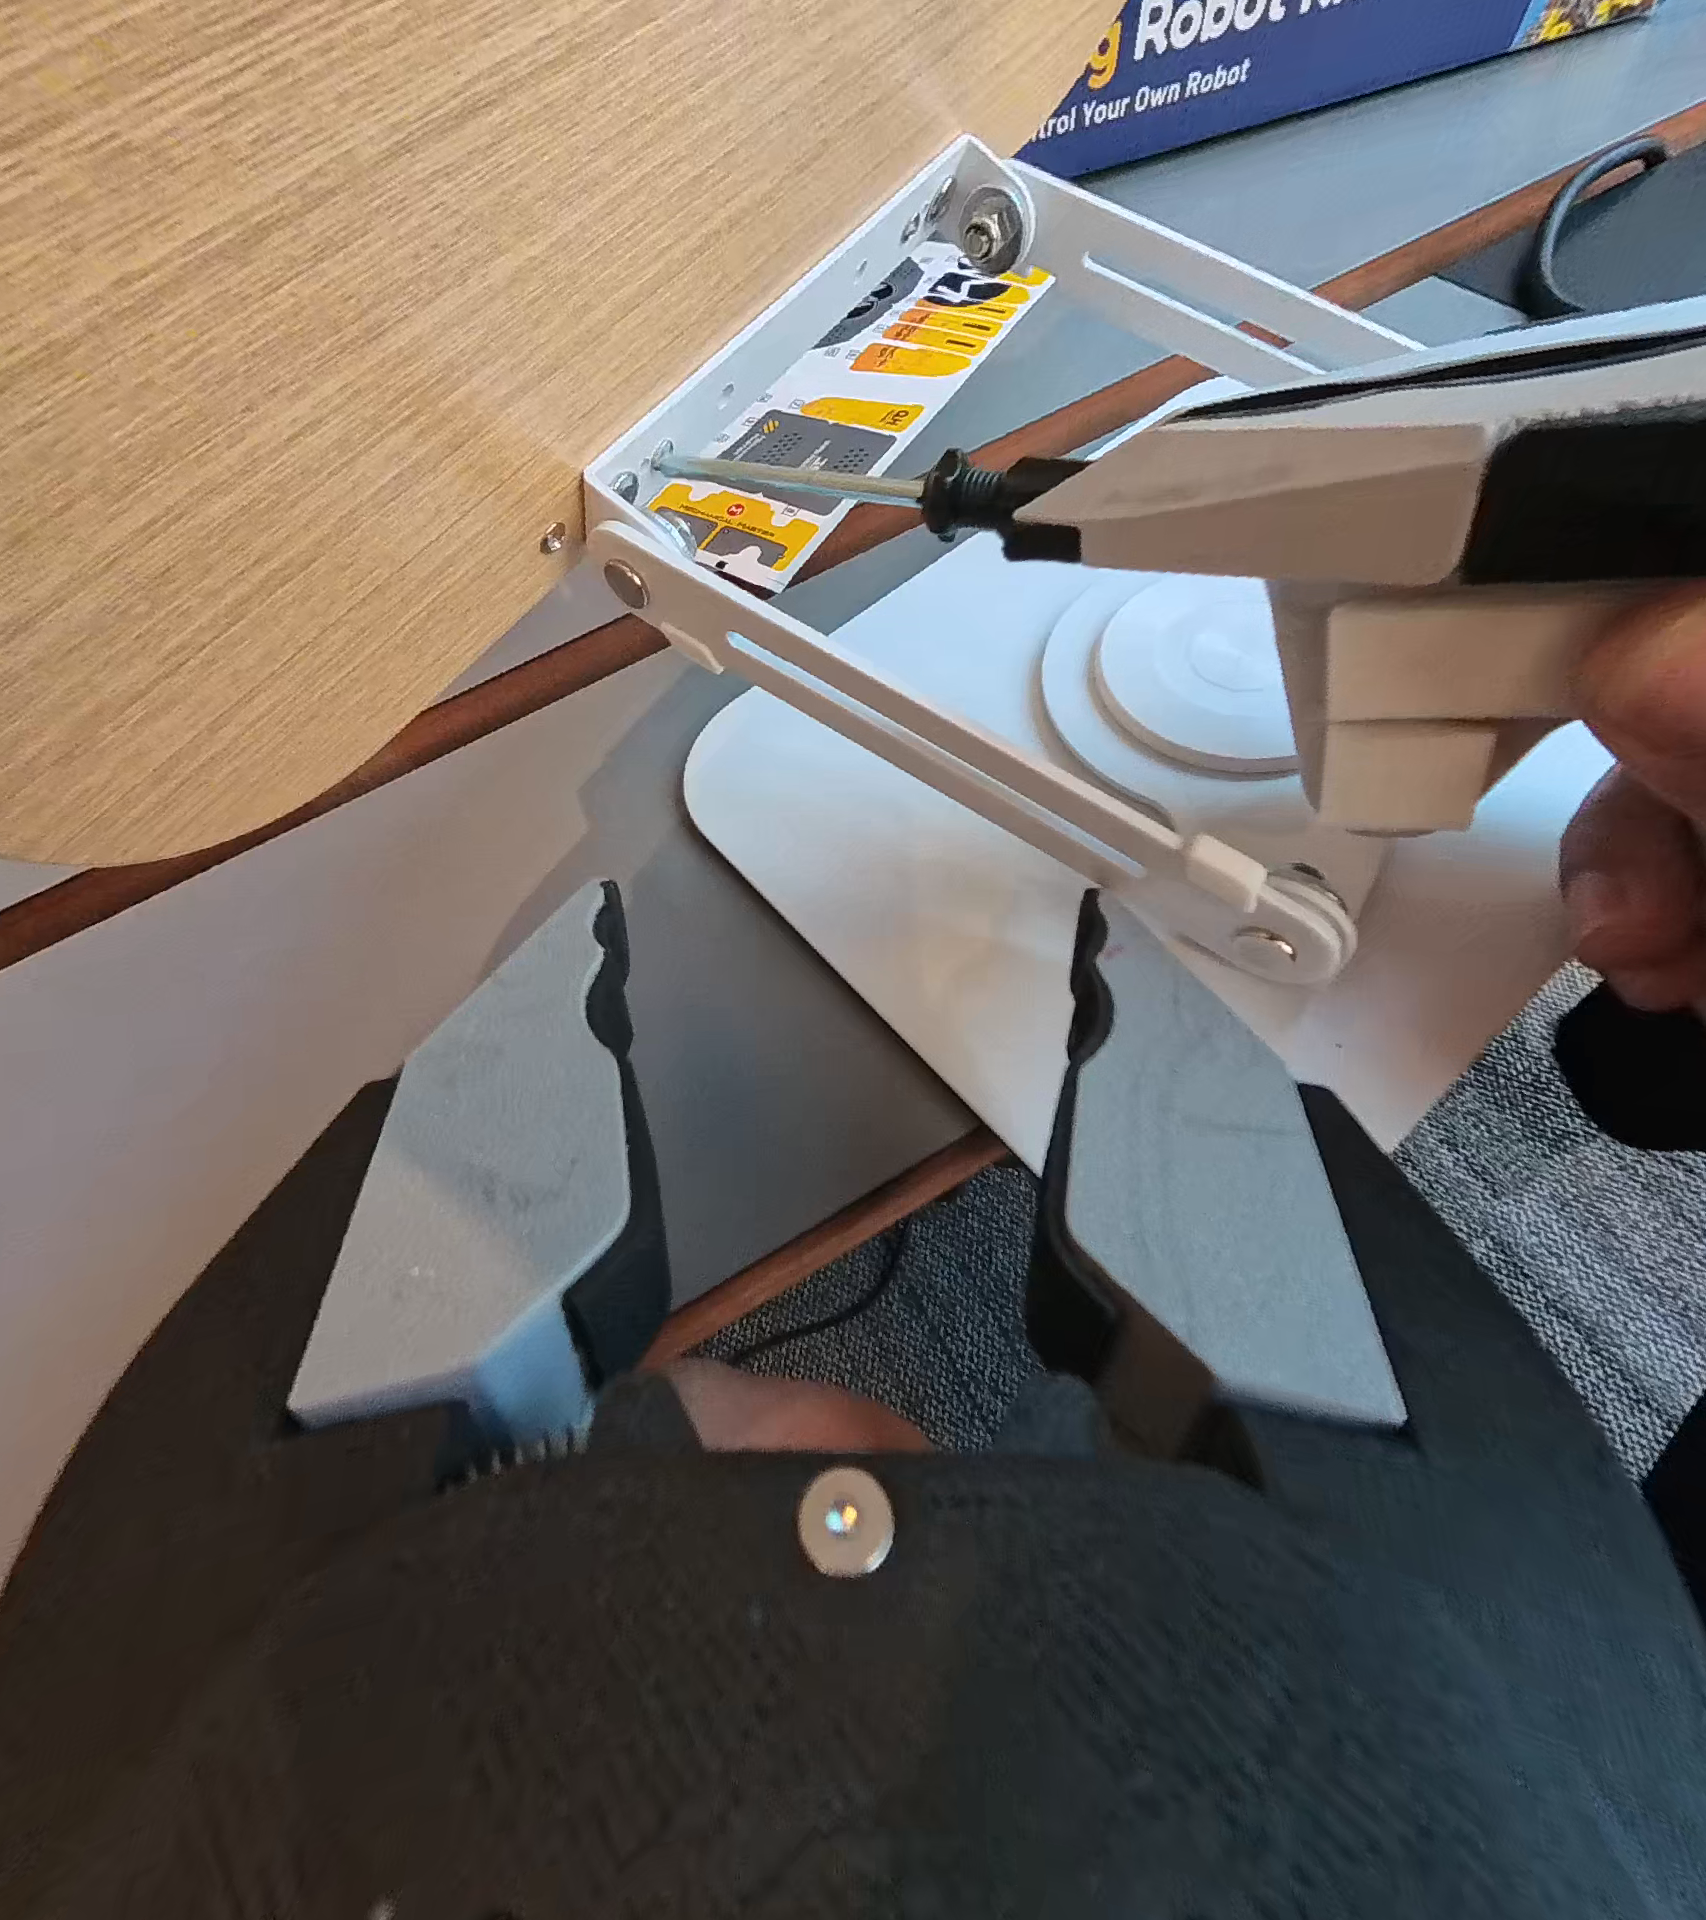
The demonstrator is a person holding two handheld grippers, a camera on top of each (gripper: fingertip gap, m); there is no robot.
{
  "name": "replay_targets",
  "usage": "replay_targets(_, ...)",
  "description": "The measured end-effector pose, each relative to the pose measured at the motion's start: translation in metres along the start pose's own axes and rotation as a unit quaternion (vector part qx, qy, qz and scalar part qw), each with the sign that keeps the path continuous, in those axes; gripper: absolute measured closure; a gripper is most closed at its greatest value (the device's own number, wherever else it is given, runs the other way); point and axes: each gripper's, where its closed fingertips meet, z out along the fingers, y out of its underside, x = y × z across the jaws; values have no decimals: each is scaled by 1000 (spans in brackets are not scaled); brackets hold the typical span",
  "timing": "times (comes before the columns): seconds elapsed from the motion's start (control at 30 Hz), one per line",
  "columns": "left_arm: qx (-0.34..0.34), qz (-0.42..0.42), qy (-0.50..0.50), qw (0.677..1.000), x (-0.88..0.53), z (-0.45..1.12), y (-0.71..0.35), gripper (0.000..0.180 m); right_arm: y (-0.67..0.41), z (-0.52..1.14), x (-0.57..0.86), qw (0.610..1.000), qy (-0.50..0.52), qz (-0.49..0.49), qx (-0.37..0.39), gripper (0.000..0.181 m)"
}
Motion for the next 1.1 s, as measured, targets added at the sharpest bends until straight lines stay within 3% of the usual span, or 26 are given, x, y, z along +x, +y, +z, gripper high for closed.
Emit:
replay_targets(0.7,-3,-1,3,1000,-1,0,1,94,-1,1,2,1000,4,1,1,170)
replay_targets(1.1,-4,-5,3,1000,1,0,3,94,-1,1,0,998,33,-56,6,170)
